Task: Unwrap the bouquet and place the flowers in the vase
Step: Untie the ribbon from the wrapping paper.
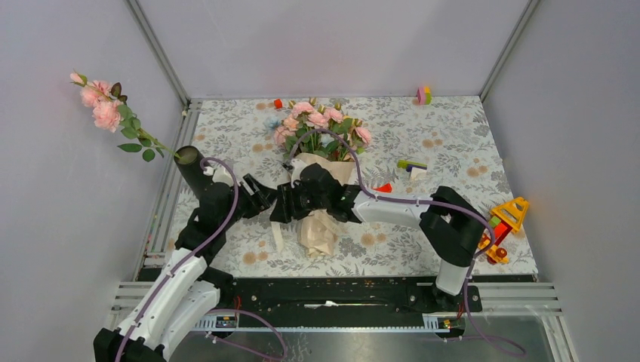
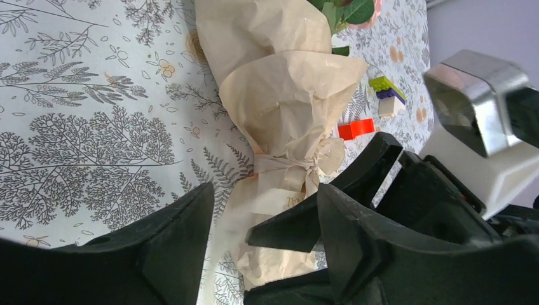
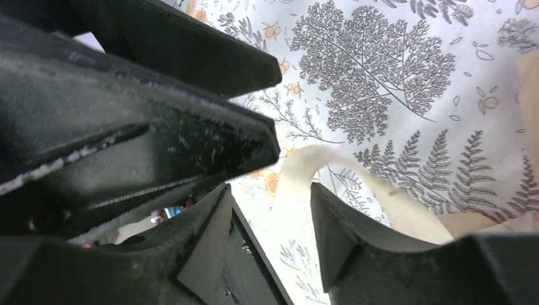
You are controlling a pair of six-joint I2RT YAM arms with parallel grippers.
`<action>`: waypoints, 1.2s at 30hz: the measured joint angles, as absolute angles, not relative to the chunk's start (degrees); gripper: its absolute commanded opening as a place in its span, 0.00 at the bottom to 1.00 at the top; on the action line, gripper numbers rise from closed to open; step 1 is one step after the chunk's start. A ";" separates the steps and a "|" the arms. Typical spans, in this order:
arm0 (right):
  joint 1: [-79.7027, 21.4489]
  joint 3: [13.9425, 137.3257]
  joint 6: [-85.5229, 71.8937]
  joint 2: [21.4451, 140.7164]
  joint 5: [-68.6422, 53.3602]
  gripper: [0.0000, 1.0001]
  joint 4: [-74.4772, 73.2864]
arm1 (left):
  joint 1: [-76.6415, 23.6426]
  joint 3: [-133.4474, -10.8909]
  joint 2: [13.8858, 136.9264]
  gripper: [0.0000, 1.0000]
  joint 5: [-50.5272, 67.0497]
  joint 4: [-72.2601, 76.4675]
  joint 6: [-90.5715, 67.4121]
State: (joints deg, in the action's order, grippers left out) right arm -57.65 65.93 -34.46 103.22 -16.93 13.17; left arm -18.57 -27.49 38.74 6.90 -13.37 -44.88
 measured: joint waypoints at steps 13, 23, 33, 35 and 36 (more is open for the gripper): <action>-56.03 61.60 -25.93 84.60 -6.61 0.78 1.26 | -18.37 -27.51 41.28 0.74 5.91 -14.09 -40.51; -40.23 47.09 -24.71 78.81 -2.83 0.74 -8.05 | -22.33 -27.55 43.35 0.75 5.43 -12.25 -39.90; -33.17 41.54 -23.22 74.74 0.01 0.71 -13.32 | -43.27 -34.61 53.56 0.78 -6.02 -11.94 -35.64; -32.86 40.77 -23.31 74.74 0.08 0.71 -13.65 | -46.28 -37.47 56.88 0.80 -8.21 -11.75 -34.50; -32.80 40.47 -23.38 74.74 0.10 0.71 -13.87 | -47.20 -38.74 58.39 0.80 -8.82 -11.55 -34.24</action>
